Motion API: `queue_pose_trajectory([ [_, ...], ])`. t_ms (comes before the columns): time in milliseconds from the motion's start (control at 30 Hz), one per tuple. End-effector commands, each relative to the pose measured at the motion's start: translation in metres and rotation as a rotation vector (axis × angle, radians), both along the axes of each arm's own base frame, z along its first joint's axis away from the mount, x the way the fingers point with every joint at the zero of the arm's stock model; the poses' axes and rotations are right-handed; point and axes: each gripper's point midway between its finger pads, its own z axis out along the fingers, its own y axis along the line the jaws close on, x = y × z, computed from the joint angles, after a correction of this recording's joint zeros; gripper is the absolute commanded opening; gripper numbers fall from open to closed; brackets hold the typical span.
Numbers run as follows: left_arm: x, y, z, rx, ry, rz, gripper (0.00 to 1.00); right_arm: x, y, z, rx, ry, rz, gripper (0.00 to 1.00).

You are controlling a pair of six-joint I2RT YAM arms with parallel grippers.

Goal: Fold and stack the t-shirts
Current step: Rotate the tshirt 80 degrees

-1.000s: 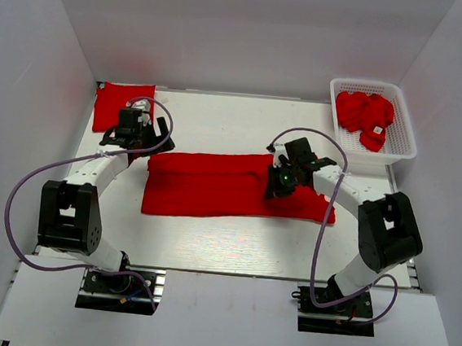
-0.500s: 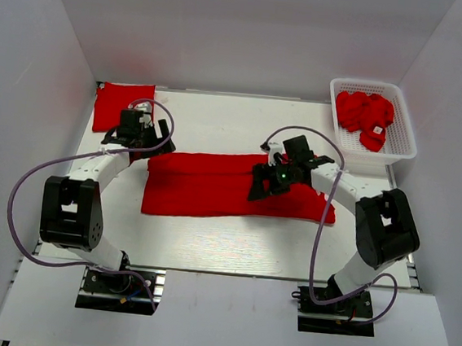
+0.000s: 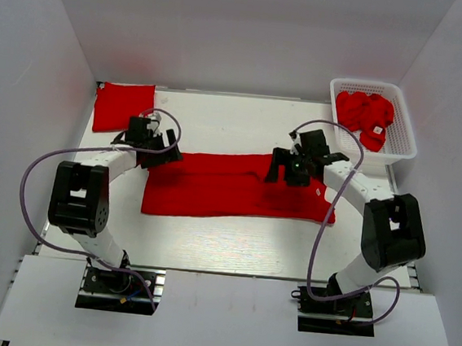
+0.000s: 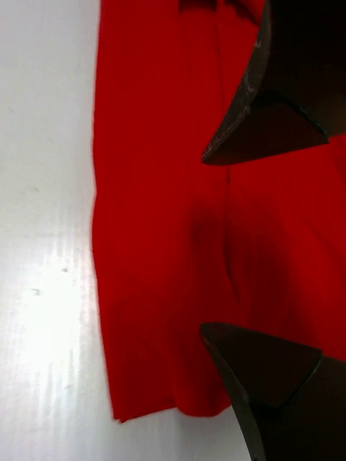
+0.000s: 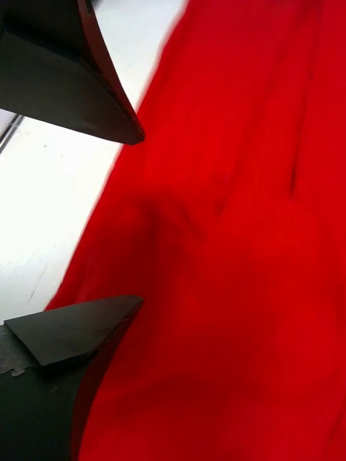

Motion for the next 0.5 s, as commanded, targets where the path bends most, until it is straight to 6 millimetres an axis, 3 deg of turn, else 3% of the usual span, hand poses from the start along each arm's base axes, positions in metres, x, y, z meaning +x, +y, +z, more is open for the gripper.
queue_pose_trajectory([
  [0,-0.014,-0.008,-0.027,-0.040,0.062,-0.019,1.00,0.006,-0.021,-0.030,-0.031,0.099,-0.156,0.90],
  [67,-0.028,-0.006,-0.054,-0.035,0.141,-0.004,1.00,0.010,-0.029,-0.049,-0.025,0.149,-0.199,0.90],
  [100,-0.030,-0.006,-0.058,-0.040,0.156,0.005,1.00,0.010,-0.026,-0.052,-0.001,0.173,-0.196,0.90],
  [200,-0.058,-0.001,-0.080,-0.026,0.270,0.038,1.00,0.014,-0.026,-0.071,0.047,0.254,-0.223,0.90],
  [233,-0.075,-0.002,-0.083,-0.041,0.338,0.070,1.00,0.015,-0.025,-0.074,0.059,0.268,-0.223,0.90],
  [267,-0.100,-0.008,-0.093,-0.069,0.394,0.062,1.00,0.028,-0.025,-0.083,0.066,0.255,-0.229,0.90],
  [333,-0.134,-0.029,-0.094,-0.172,0.470,0.044,1.00,0.040,-0.021,-0.086,0.083,0.252,-0.231,0.90],
  [367,-0.161,-0.038,-0.099,-0.199,0.505,0.021,1.00,0.050,-0.017,-0.102,0.080,0.271,-0.218,0.90],
  [433,-0.195,-0.051,-0.100,-0.248,0.586,-0.020,1.00,0.089,0.005,-0.080,0.159,0.213,-0.168,0.90],
  [467,-0.230,-0.052,-0.107,-0.230,0.691,-0.023,1.00,0.092,0.008,-0.117,0.144,0.267,-0.157,0.90],
])
